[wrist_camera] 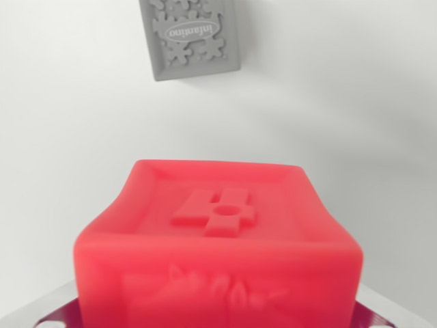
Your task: Destack cube
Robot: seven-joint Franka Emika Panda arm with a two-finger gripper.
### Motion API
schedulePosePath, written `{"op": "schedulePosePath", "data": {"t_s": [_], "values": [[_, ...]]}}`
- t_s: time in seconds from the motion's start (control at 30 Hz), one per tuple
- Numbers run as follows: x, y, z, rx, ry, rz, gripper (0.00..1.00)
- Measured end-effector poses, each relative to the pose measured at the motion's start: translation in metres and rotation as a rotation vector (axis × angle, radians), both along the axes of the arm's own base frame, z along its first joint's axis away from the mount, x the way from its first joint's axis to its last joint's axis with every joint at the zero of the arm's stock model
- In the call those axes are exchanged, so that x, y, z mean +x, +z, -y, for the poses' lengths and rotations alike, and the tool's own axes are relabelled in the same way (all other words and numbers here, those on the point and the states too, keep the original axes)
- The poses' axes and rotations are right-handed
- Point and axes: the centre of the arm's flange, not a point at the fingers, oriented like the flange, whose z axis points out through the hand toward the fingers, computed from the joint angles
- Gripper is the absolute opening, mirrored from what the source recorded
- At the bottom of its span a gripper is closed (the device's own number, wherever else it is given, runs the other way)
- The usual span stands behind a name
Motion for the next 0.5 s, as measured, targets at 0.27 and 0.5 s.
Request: {"op": "schedulePosePath", "data": {"t_s": [0.27, 0.5], "values": [[-0.011, -0.005, 0.009, 0.000, -0.033, -0.001, 0.00], [-0.020, -0.009, 0.018, 0.000, -0.063, -0.002, 0.00]]}}
